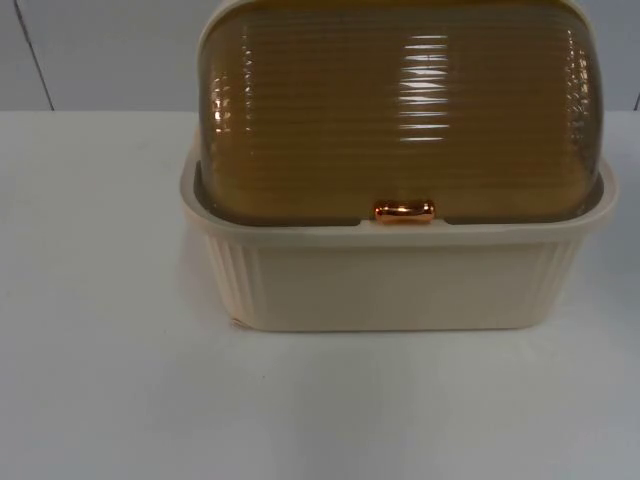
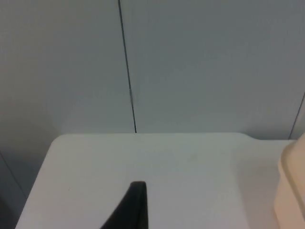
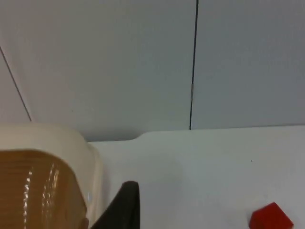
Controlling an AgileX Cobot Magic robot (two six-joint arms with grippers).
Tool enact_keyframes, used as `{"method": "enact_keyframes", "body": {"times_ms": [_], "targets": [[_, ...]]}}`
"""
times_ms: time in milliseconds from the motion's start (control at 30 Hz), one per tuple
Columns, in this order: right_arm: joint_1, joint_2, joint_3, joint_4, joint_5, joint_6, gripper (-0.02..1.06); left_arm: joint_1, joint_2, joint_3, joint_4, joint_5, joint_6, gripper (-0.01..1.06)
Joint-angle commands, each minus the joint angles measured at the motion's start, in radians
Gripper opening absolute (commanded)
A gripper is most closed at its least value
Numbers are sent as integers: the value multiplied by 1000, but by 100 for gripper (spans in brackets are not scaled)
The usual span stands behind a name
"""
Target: Open the box lid with the left hand, place the block into the box with the right hand, then close the box lid with the left hand.
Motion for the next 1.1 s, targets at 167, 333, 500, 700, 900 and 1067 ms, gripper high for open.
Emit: {"method": "enact_keyframes", "body": {"times_ms": [167,333,500,700,900,1067], "targets": [[-5,93,-27,-7,-60,41,105,-2,84,-38,0,-45,-4,102],[-5,143,-27,-29,-67,41,105,-2,137,-82,-12,-45,-4,102],[-5,141,-27,-108,-49,43,105,-4,184,-105,-12,-50,-4,102],[-5,141,-27,-128,-30,48,105,-19,243,-105,-55,-65,11,102],[-5,141,-27,-131,-30,50,105,-229,325,-105,-49,-60,145,102],[-5,141,-27,-131,-30,50,105,-453,422,-105,10,-60,263,102]]}}
